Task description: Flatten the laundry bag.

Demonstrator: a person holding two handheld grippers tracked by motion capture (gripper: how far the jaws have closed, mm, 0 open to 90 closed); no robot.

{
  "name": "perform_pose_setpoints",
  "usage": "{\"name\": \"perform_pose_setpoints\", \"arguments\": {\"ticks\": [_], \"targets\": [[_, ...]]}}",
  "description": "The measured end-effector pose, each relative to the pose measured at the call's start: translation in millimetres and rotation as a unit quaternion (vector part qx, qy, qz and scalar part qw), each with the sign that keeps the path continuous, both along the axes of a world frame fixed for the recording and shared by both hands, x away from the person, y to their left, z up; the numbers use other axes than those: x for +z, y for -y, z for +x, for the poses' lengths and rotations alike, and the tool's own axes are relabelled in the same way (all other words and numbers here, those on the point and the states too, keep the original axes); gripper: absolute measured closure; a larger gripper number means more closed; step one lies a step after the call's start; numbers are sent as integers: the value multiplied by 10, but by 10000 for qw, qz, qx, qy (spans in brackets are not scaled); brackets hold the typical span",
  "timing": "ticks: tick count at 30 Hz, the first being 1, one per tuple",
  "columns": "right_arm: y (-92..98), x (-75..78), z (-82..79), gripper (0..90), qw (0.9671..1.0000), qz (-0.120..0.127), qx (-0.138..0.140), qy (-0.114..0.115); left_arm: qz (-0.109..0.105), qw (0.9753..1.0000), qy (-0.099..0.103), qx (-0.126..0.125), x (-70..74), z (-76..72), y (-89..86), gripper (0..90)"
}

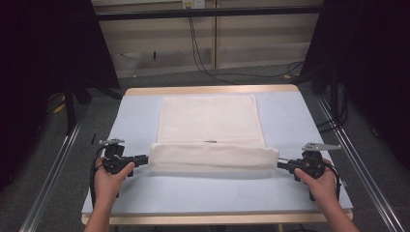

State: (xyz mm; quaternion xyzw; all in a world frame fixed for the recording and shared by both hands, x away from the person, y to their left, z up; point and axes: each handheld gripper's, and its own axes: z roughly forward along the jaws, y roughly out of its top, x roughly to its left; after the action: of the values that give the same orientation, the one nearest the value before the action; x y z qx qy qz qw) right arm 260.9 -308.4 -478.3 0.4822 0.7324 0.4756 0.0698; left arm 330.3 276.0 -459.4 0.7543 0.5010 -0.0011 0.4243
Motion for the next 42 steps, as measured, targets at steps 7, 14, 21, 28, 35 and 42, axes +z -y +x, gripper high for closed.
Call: {"name": "perform_pose_setpoints", "arguments": {"ticks": [7,14,21,28,35,42], "targets": [[-21,4,-5,775,10000,-25,-54,-39,246,9997,79,52,-13,-7,5,613],[-64,-10,9,755,9998,-177,-26,-24,387,9992,84,11,-76,-7,117,535],[-184,-39,19,764,9991,-354,137,-169,573,9981,-34,-220,-148,-7,298,532],[-274,-76,28,887,9979,-519,248,-309,638,9977,-172,-180,-140,-3,329,717],[-287,-72,22,900,9979,-483,271,-340,661,9971,-289,-228,-115,16,320,841],[-326,-64,6,900,9979,-456,334,-319,625,9975,-296,-163,-97,30,236,858]]}}
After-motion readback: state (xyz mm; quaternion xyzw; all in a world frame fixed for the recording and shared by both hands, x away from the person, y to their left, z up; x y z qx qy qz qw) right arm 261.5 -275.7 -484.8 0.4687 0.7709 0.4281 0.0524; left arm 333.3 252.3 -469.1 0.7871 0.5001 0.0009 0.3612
